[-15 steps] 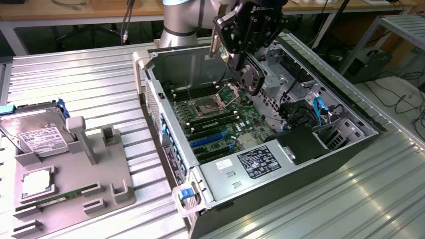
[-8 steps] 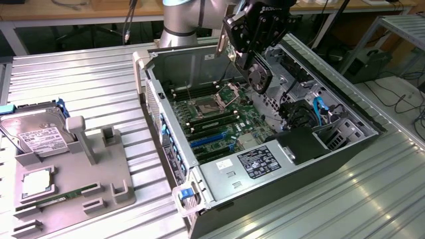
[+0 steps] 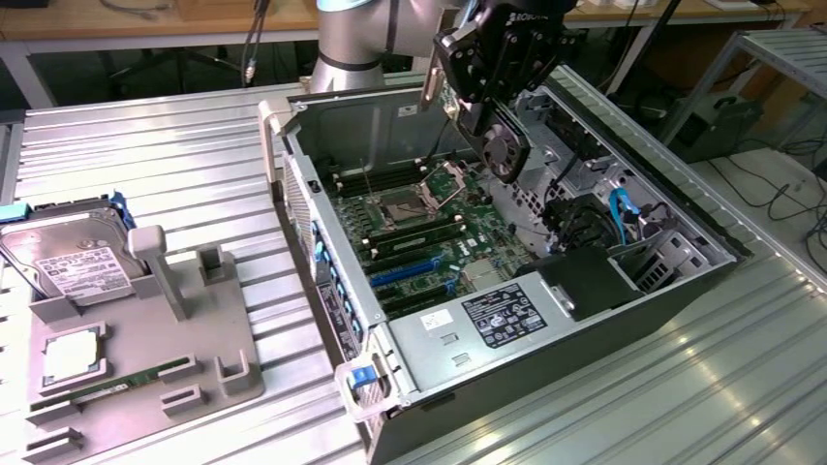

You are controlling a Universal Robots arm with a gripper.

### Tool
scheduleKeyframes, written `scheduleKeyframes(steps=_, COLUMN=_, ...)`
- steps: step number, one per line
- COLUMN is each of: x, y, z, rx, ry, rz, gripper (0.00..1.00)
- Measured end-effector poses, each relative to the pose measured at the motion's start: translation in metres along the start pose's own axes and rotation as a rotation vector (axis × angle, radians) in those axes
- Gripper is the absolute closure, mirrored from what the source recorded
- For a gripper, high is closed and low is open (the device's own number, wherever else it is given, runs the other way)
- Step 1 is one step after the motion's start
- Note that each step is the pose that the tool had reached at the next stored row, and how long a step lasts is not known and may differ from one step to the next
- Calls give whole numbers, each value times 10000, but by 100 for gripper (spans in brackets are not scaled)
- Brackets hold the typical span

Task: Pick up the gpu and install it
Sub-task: 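Insert the gpu into the slot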

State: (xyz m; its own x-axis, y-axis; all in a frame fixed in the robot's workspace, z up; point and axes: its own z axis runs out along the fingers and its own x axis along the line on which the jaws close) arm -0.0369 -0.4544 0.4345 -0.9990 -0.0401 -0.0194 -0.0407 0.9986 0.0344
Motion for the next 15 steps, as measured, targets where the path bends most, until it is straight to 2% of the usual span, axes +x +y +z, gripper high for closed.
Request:
scheduleKeyframes(steps=6, x=0, y=0, z=0, rx=-1, ry=2, rz=-50, gripper=73)
scheduleKeyframes(steps=15, x=0, y=0, z=0, rx=-10, ry=18, rz=-515, gripper=73)
